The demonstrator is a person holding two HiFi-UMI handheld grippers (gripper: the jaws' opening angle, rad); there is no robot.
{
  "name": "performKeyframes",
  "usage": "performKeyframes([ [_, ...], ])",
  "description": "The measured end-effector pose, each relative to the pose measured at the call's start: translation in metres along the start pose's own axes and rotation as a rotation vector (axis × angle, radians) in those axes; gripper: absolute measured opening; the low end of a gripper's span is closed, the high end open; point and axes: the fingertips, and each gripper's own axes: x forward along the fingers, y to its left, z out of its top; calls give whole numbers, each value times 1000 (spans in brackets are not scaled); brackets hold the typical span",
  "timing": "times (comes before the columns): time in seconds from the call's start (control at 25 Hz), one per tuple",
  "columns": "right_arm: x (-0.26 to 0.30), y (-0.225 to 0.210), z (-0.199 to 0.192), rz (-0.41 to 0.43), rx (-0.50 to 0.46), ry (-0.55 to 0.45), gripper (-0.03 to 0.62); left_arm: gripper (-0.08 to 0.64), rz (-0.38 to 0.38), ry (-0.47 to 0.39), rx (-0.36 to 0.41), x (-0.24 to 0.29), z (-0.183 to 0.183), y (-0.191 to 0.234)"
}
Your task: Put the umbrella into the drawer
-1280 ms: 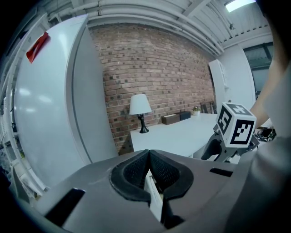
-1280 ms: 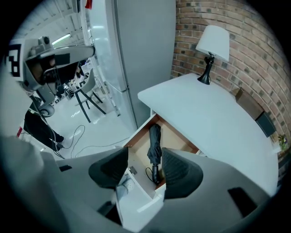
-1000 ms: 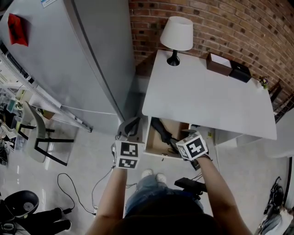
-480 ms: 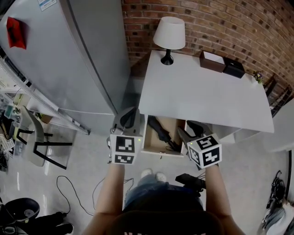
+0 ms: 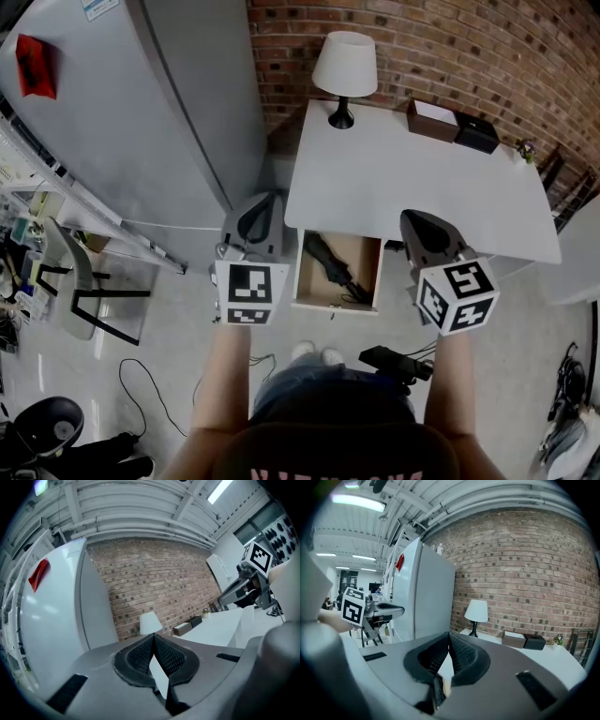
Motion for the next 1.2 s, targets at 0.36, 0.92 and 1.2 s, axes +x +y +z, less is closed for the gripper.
performKeyframes([
  [0.36, -33, -2, 61, -83, -161, -209, 2, 0, 41, -72, 9, -4, 27, 18],
  [0.92, -64, -21, 87, -201, -231, -316, 0, 0, 81, -136, 39, -17, 57, 33],
  [1.2, -65, -26, 82, -243, -236, -291, 2, 0, 93, -137, 52, -18, 59, 36],
])
